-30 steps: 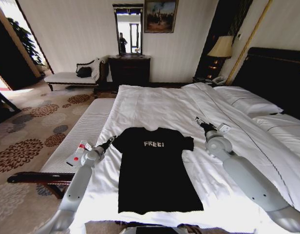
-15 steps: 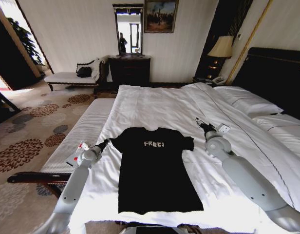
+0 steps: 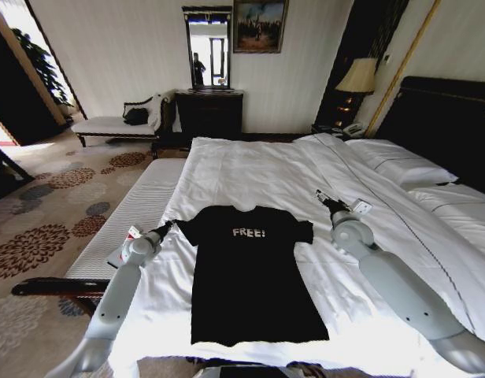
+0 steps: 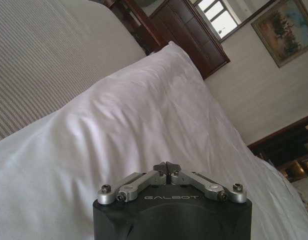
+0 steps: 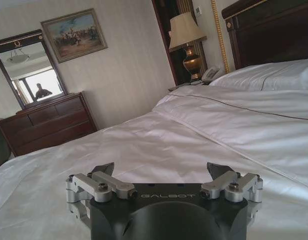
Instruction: Fold the clothes on the bed.
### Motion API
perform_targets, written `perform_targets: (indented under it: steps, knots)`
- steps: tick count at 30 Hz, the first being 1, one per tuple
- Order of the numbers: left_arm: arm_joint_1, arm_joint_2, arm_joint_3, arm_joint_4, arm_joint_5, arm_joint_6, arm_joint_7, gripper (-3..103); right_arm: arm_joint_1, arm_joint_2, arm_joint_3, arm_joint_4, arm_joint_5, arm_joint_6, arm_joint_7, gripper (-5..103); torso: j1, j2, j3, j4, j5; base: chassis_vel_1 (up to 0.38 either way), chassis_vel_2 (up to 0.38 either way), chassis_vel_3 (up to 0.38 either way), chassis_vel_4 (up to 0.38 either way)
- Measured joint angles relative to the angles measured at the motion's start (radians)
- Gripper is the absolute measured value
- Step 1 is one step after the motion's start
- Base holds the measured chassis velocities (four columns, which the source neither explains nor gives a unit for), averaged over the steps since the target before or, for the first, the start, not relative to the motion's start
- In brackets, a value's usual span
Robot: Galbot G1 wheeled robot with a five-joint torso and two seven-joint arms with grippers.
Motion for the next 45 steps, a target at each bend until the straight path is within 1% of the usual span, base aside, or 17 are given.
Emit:
perform_targets:
  steps: [10, 20, 23, 25, 27, 29, 31, 33, 34, 36, 38, 39, 40, 41, 42, 43, 45]
  knots:
    - [-0.025, 0.012, 0.003, 0.041, 0.003, 0.001, 0.0, 0, -0.001, 0.006, -0.003, -0.001, -0.002, -0.004, 0.003, 100, 0.0, 0.0, 0.0, 0.0002, -0.0001, 0.0, 0.0, 0.0, 0.0]
    - [-0.028, 0.008, -0.002, 0.074, 0.047, -0.008, -0.012, 0, -0.01, 0.006, -0.001, -0.007, -0.006, -0.007, 0.004, 100, 0.0, 0.0, 0.0, 0.0002, -0.0001, 0.0, 0.0, 0.0, 0.0]
    - [-0.007, 0.016, -0.022, 0.018, 0.078, -0.033, -0.028, 22, -0.01, 0.006, -0.001, -0.009, -0.007, -0.008, 0.004, 100, 0.0, 0.0, 0.0, 0.0002, -0.0001, 0.0, 0.0, 0.0, 0.0]
    - [-0.003, 0.019, -0.025, 0.006, 0.087, -0.038, -0.029, 22, -0.01, 0.006, -0.001, -0.01, -0.007, -0.008, 0.004, 100, 0.0, 0.0, 0.0, 0.0002, -0.0001, 0.0, 0.0, 0.0, 0.0]
    - [0.02, 0.042, -0.051, -0.063, 0.137, -0.061, -0.034, 32, -0.005, 0.006, -0.001, -0.032, -0.001, -0.019, 0.004, 100, 0.0, 0.0, 0.0, 0.0001, 0.0, 0.0, 0.0, 0.0, 0.0]
    - [0.04, 0.06, -0.08, -0.131, 0.134, -0.066, -0.054, 43, -0.001, 0.006, 0.003, -0.053, 0.032, -0.032, 0.004, 100, 0.0, 0.0, 0.0, 0.0002, -0.0001, 0.0, 0.0, 0.0, 0.0]
    - [0.046, 0.067, -0.091, -0.16, 0.127, -0.068, -0.06, 43, 0.001, 0.006, 0.005, -0.059, 0.049, -0.039, 0.004, 100, 0.0, 0.0, 0.0, 0.0002, -0.0003, 0.0, 0.0, 0.0, 0.0]
    - [0.071, 0.102, -0.141, -0.301, 0.087, -0.076, -0.082, 54, 0.012, 0.003, 0.011, -0.087, 0.14, -0.092, 0.023, 100, 0.0, 0.0, 0.0, 0.0005, -0.0003, 0.0, 0.0, 0.0, 0.0]
    - [0.071, 0.102, -0.141, -0.301, 0.087, -0.076, -0.082, 54, 0.012, 0.003, 0.011, -0.087, 0.14, -0.092, 0.023, 100, 0.0, 0.0, 0.0, 0.0005, -0.0003, 0.0, 0.0, 0.0, 0.0]
    - [0.066, 0.139, -0.174, -0.45, 0.02, -0.076, -0.094, 64, 0.006, 0.001, 0.026, -0.098, 0.224, -0.138, 0.042, 100, 0.0, 0.0, 0.0, 0.0009, 0.0002, 0.0, 0.0, 0.0, 0.0]
    - [0.048, 0.171, -0.199, -0.557, -0.049, -0.064, -0.106, 76, 0.001, 0.011, 0.046, -0.104, 0.328, -0.188, 0.104, 100, 0.0, 0.0, 0.0, -0.0016, 0.0003, 0.0, 0.0, 0.0, 0.0]
    - [0.045, 0.186, -0.216, -0.606, -0.082, -0.057, -0.111, 76, 0.007, 0.026, 0.054, -0.112, 0.385, -0.216, 0.142, 100, 0.0, 0.0, 0.0, -0.0014, 0.0001, 0.0, 0.0, 0.0, 0.0]
    - [0.045, 0.186, -0.216, -0.606, -0.082, -0.057, -0.111, 76, 0.007, 0.026, 0.054, -0.112, 0.385, -0.216, 0.142, 100, 0.0, 0.0, 0.0, -0.0014, 0.0001, 0.0, 0.0, 0.0, 0.0]
    - [0.044, 0.194, -0.225, -0.628, -0.096, -0.054, -0.113, 81, 0.013, 0.037, 0.058, -0.118, 0.417, -0.229, 0.163, 100, 0.0, 0.0, 0.0, -0.0014, 0.0004, 0.0, 0.0, 0.0, 0.0]
    - [0.043, 0.207, -0.241, -0.665, -0.117, -0.051, -0.113, 81, 0.02, 0.052, 0.063, -0.126, 0.451, -0.241, 0.184, 100, 0.0, 0.0, 0.0, -0.0009, 0.0005, 0.0, 0.0, 0.0, 0.0]
    - [0.043, 0.231, -0.273, -0.721, -0.151, -0.046, -0.115, 92, 0.028, 0.08, 0.07, -0.151, 0.485, -0.253, 0.203, 100, 0.0, 0.0, 0.0, 0.0008, 0.0002, 0.0, 0.0, 0.0, 0.0]
    - [0.046, 0.242, -0.291, -0.753, -0.167, -0.044, -0.115, 96, 0.028, 0.093, 0.071, -0.167, 0.486, -0.254, 0.203, 100, 0.0, 0.0, 0.0, 0.0011, 0.0, 0.0, 0.0, 0.0, 0.0]
